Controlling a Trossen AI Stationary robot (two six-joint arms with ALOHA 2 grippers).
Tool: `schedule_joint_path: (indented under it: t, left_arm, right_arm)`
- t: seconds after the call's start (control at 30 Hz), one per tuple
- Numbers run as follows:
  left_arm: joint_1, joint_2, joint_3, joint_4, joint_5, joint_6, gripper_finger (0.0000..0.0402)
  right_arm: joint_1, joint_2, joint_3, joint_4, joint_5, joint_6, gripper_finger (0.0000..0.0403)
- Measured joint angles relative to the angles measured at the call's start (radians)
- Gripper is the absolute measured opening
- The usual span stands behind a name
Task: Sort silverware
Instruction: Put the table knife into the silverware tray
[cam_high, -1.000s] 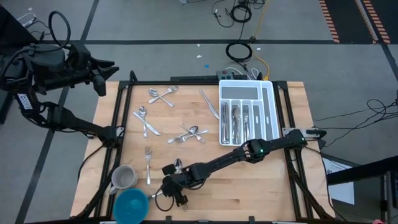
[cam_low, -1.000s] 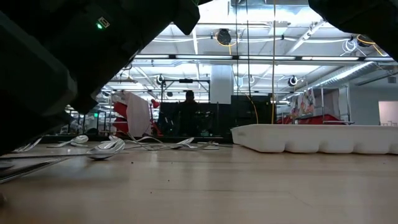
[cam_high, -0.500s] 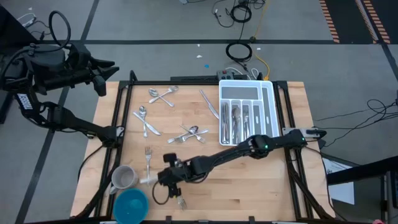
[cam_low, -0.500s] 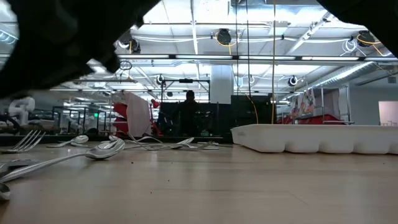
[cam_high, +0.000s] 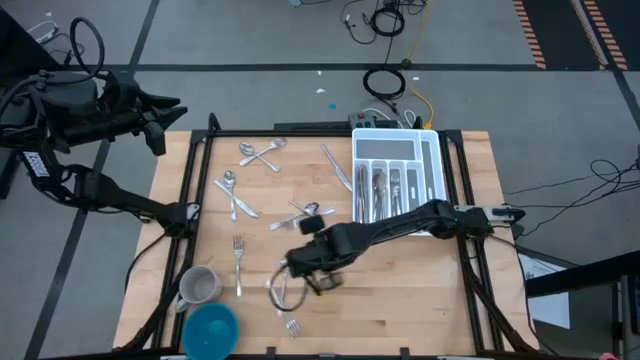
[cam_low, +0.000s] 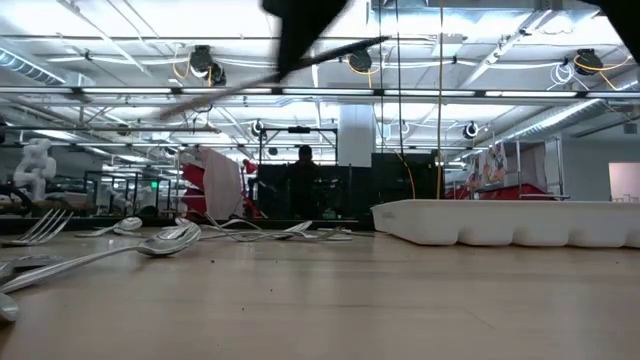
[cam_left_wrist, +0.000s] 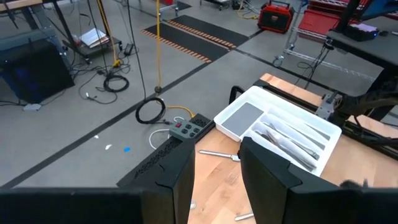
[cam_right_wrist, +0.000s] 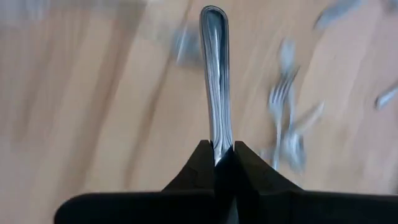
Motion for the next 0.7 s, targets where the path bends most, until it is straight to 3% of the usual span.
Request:
schedule_joint_path:
  t: [0.13,0.3,0.37,0.6,0.7]
  left_arm:
    - [0.000,-0.004,0.000,0.000,0.000,0.003,0.0132]
    - [0.000,-0.008,0.000,0.000,0.000,0.004,0.0132]
    - [0.000,-0.011,0.000,0.000,0.000,0.004,0.0132]
    - [0.000,-0.020,0.000,0.000,0.000,-0.002,0.0132]
    - [0.000,-0.026,0.000,0.000,0.000,-0.002,0.0132]
  right_arm:
    - [0.017,-0.029,-0.001,-0.248,0.033,-0.154,0.0002]
    - [0.019,-0.079,-0.038,-0.233,0.047,-0.380,0.0002]
    - [0.006,-0.092,-0.054,-0.238,0.073,-0.366,0.0002]
    - [-0.073,-0.160,-0.122,-0.240,0.016,-0.433,0.0002]
    - [-0.100,-0.230,-0.174,-0.234,-0.010,-0.355,0.0002]
